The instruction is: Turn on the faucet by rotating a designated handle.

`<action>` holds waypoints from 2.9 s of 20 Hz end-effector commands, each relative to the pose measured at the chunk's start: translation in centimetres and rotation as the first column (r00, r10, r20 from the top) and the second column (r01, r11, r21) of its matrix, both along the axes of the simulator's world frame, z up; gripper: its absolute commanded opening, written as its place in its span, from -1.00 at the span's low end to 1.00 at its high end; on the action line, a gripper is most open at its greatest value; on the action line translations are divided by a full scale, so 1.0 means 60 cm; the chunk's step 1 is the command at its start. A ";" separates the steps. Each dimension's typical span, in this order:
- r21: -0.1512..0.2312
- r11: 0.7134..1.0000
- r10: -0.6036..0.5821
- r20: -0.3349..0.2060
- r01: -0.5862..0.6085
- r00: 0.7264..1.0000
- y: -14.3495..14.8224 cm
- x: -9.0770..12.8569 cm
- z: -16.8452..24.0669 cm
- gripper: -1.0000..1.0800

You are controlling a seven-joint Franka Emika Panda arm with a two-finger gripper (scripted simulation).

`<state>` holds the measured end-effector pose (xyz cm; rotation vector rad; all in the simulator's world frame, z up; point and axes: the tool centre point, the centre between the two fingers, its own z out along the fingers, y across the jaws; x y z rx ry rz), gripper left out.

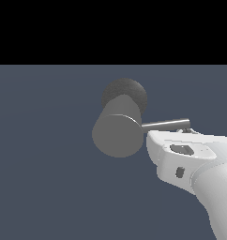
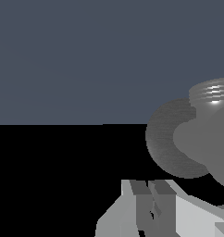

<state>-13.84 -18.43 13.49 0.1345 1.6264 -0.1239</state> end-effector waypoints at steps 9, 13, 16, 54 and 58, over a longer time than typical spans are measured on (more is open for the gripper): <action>-0.008 1.000 0.025 0.054 -0.024 0.998 0.038 0.012 0.093 -1.00; -0.009 1.000 0.026 0.058 -0.026 0.998 0.043 0.012 0.110 -1.00; 0.002 1.000 0.008 0.011 -0.008 1.000 0.031 0.005 0.076 -1.00; -0.002 1.000 0.011 0.031 -0.011 0.999 0.157 0.026 0.204 -1.00; -0.005 1.000 0.017 0.042 -0.017 0.999 0.179 0.030 0.221 -1.00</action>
